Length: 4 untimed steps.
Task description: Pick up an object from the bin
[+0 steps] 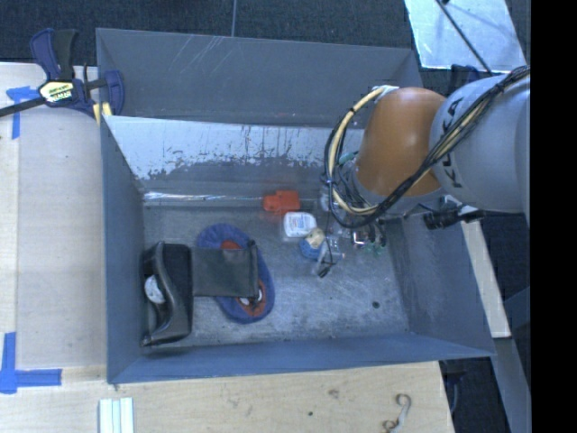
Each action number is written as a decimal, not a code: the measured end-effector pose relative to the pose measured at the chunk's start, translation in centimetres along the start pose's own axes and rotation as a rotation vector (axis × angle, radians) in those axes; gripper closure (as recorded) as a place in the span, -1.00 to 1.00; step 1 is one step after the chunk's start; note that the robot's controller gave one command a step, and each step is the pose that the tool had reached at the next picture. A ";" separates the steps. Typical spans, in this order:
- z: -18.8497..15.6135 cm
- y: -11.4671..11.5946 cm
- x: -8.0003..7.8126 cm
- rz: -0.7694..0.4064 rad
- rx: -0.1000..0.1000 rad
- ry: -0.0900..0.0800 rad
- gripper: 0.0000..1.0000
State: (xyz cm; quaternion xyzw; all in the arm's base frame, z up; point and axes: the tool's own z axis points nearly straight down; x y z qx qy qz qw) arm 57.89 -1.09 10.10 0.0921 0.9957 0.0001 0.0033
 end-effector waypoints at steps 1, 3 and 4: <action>-1.6 1.1 0.5 0.146 0.000 0.000 -1.00; 3.2 -0.1 -0.2 0.350 0.003 0.007 -1.00; 3.2 -0.1 -0.3 0.349 0.002 0.006 1.00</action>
Offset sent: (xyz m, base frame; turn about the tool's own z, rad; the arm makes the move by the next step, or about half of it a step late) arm -0.0046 0.0118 0.0157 0.1479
